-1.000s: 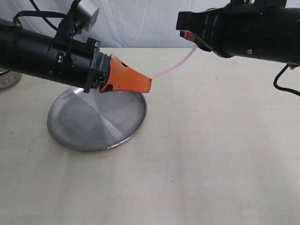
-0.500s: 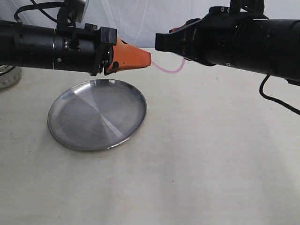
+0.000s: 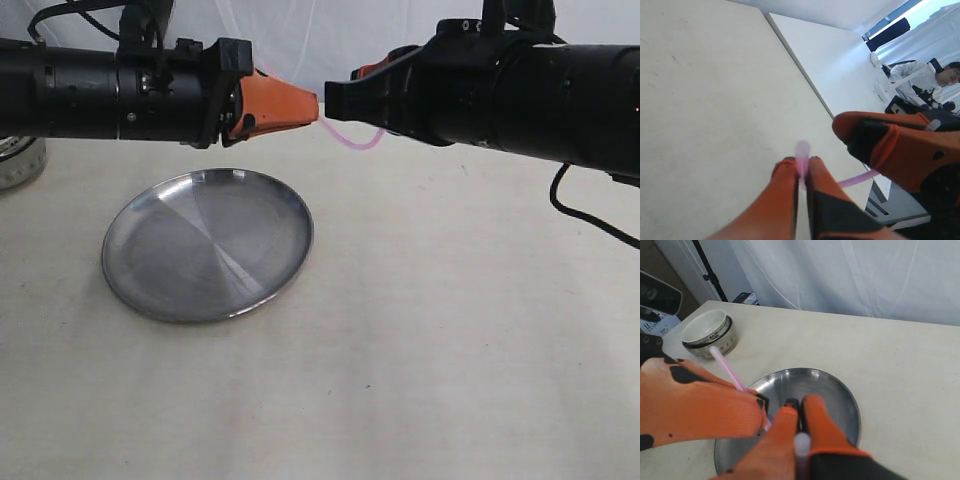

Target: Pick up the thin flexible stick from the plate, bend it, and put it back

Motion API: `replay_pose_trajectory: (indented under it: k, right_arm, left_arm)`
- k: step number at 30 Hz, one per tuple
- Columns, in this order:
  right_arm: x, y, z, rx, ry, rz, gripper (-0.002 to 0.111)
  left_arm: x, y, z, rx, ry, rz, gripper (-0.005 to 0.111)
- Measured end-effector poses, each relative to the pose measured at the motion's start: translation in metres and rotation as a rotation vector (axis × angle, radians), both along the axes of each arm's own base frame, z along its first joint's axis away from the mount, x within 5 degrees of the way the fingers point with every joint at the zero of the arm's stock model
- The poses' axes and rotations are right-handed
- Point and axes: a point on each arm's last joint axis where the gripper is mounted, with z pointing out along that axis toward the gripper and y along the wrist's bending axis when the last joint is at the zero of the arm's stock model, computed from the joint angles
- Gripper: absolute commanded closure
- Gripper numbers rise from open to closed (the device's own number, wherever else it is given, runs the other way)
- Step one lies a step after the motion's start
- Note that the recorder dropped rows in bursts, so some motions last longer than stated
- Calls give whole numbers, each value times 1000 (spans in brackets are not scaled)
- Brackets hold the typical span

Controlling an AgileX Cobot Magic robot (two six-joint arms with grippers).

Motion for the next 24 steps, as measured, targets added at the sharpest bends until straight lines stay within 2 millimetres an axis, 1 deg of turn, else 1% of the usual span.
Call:
replay_pose_trajectory:
  k: [11,18,24]
  right_arm:
    - [0,1,-1,-37,-24,24,109]
    - [-1,1,-2,-61,-36,51,109]
    - [0,1,-1,-83,-59,47,109]
  left_arm:
    - [-3,-24,-4,82,-36,48,107]
    - [-2,-31,-3,124,-57,76,107]
    - [-1,-30,-4,125,-40,100,107]
